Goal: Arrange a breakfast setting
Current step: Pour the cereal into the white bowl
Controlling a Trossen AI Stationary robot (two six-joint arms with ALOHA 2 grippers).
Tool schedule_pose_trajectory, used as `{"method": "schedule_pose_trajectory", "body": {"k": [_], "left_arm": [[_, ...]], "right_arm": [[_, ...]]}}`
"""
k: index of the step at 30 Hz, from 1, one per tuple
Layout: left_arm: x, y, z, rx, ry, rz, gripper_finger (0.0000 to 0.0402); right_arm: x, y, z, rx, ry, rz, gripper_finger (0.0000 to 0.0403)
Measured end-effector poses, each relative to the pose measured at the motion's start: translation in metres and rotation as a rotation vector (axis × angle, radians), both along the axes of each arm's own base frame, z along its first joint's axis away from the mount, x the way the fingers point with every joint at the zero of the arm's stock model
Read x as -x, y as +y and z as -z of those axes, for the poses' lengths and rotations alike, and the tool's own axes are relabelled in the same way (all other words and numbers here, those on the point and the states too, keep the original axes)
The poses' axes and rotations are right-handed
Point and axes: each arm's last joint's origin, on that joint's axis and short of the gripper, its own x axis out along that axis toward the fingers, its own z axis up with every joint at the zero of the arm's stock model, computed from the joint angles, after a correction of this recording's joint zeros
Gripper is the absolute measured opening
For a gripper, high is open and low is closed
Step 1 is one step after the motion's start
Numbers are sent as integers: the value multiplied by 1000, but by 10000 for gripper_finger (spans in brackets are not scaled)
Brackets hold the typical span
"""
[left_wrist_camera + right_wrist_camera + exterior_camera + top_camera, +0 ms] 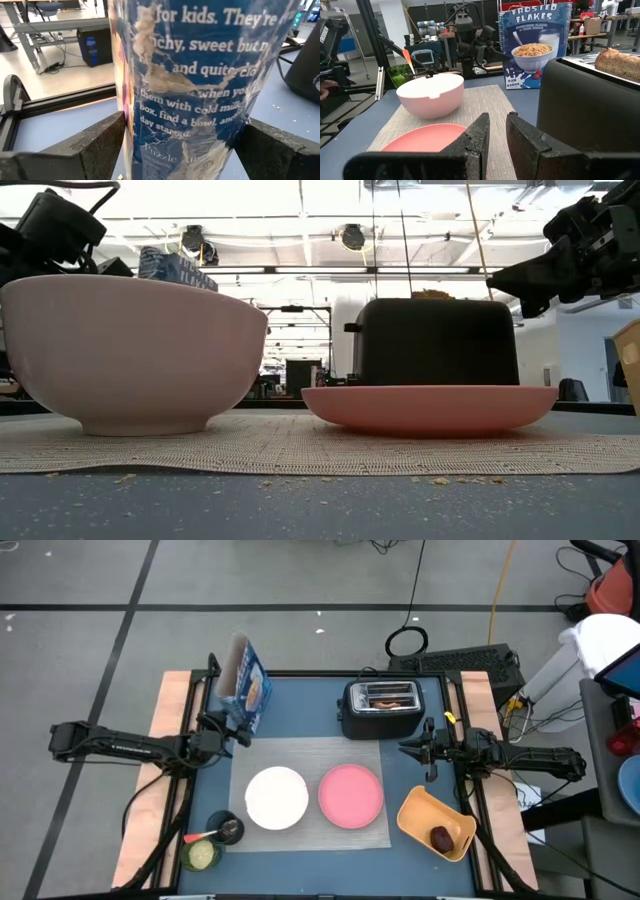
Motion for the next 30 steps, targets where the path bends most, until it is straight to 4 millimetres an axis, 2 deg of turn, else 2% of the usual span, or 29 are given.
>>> {"method": "schedule_pose_trajectory", "body": {"k": [8,20,24,30], "left_arm": [[0,5,3,28,-17,-56,341],[1,7,3,26,-13,-65,225],[-1,7,1,14,-23,-56,208],[-4,7,-7,-22,-66,-35,206]], "right_arm": [[0,0,0,0,0,0,59],[0,0,0,0,0,0,59],[0,0,0,0,0,0,59],[0,0,0,-2,0,0,59]]}}
